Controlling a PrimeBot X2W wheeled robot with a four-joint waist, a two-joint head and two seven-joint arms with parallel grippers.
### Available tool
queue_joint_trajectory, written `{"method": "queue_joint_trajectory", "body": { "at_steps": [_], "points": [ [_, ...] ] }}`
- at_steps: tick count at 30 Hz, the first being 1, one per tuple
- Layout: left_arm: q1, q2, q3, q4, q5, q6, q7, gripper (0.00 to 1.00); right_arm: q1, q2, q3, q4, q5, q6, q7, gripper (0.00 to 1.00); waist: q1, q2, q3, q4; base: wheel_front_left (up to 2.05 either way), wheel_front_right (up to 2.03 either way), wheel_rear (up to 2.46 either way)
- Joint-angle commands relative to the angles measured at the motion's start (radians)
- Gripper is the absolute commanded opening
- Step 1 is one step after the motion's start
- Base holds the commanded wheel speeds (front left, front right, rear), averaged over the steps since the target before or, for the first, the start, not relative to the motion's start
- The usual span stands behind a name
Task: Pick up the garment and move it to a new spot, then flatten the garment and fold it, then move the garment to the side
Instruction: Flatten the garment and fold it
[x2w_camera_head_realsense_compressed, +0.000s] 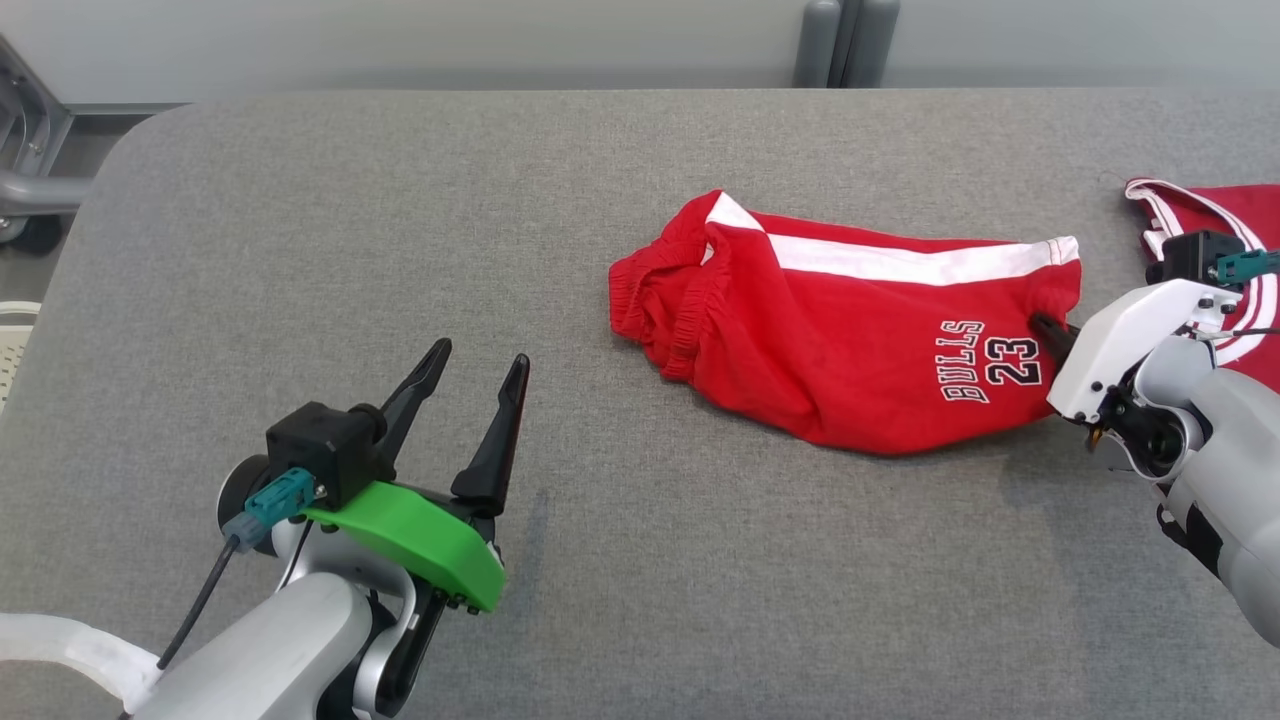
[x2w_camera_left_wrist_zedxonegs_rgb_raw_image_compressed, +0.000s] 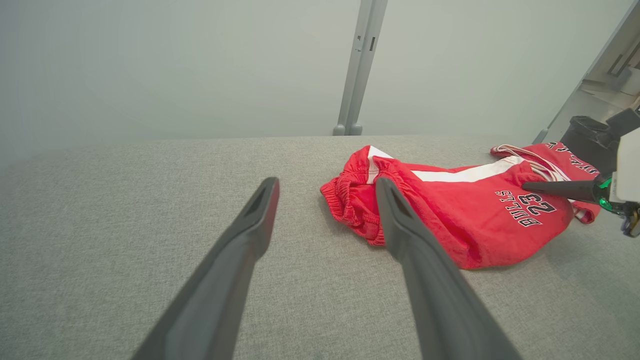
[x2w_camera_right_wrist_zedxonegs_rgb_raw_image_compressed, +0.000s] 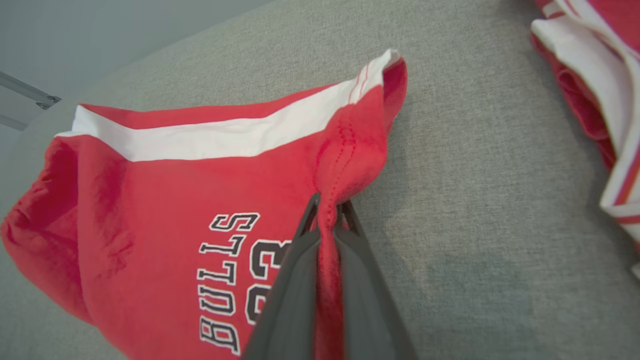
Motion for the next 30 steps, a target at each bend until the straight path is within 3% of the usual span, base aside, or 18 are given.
{"method": "queue_joint_trajectory", "body": {
  "at_steps": [1, 18, 30],
  "points": [
    [0.008, -0.002, 0.003, 0.001, -0.002, 0.002, -0.002, 1.00, 0.011, 0.000, 0.002, 0.005, 0.004, 0.000, -0.008, 0.00, 0.0001, -0.0001, -0.003, -0.001, 0.00, 0.00, 0.00],
    [0.032, -0.009, 0.003, 0.004, -0.014, 0.003, -0.010, 1.00, 0.006, -0.018, 0.011, 0.018, 0.016, 0.000, -0.058, 0.00, 0.0001, -0.0001, -0.029, -0.006, 0.00, 0.00, 0.00],
    [0.049, -0.018, 0.002, 0.006, -0.019, 0.004, -0.013, 1.00, -0.034, 0.002, 0.008, -0.133, 0.044, 0.000, -0.086, 0.00, 0.0001, -0.0001, -0.047, 0.027, 0.00, 0.00, 0.00]
  ]
}}
